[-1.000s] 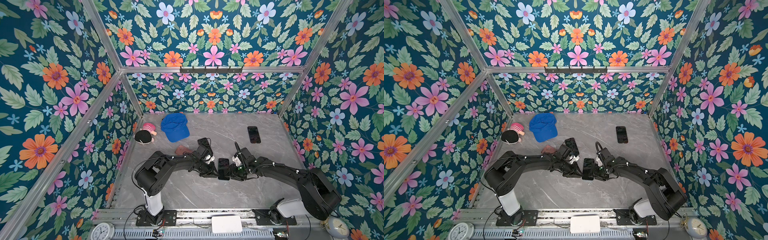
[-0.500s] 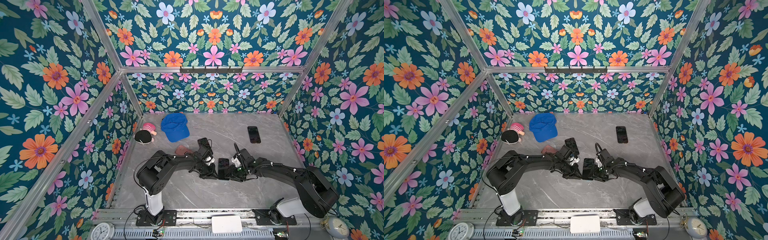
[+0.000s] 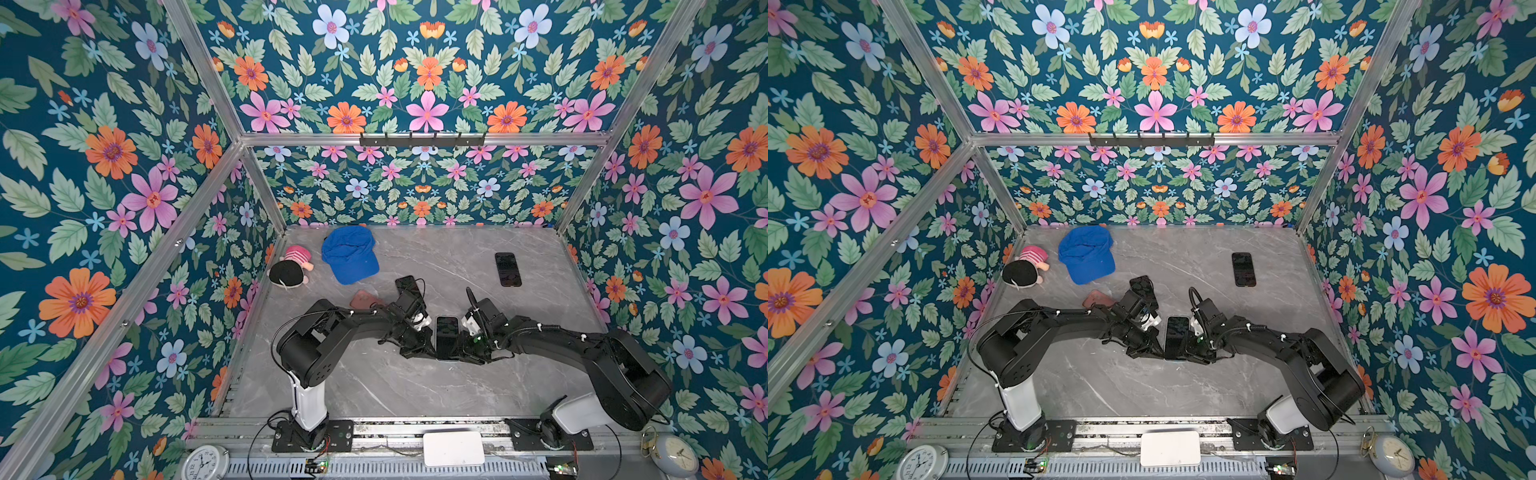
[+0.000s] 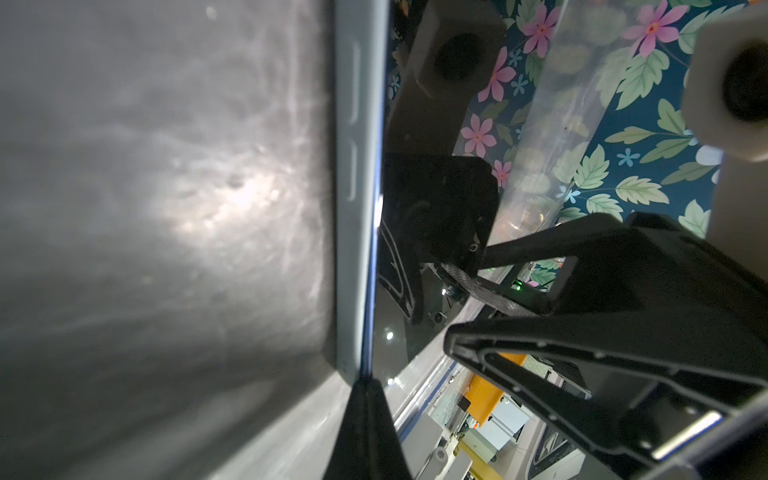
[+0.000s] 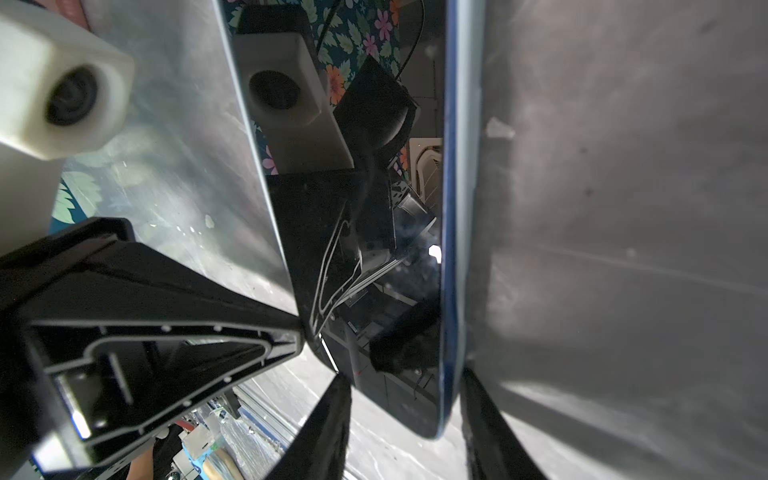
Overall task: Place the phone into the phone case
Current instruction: 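Squeeze the upright phone's long edges into the mint case with both grippers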
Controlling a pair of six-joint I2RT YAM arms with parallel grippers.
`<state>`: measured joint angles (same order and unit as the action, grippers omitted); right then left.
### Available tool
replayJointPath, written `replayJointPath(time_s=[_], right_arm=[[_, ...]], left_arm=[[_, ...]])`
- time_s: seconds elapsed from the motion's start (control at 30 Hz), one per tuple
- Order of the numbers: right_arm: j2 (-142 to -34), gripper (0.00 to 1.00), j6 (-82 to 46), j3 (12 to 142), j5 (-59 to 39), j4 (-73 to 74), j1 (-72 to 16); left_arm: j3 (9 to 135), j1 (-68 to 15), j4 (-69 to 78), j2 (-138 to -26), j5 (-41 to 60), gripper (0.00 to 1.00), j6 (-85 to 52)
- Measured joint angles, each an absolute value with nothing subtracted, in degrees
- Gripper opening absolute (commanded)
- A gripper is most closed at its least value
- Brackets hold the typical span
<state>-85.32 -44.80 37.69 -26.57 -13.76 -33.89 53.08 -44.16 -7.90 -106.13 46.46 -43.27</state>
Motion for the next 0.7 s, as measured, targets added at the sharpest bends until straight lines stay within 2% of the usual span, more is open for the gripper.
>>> replayJointPath(time_s=[0.23,0.4,0.7], right_arm=[[-85.71,0.39,-44.80,38.15,-25.61,-14.28,-34.54],[-85.62,0.37,-44.77,38.74,-24.40,-15.42,-34.98],[-85.89,0.32,-44.60,38.85,-24.45,-15.62,-35.20]], left_arm=[[53.19,-44.12,-8.36,-106.19,46.48,0.03,-42.68],[54.94,-44.21,-12.03,-106.15,44.45,0.13,-40.84],[57.91,-44.29,-18.28,-106.15,39.88,0.19,-38.26]])
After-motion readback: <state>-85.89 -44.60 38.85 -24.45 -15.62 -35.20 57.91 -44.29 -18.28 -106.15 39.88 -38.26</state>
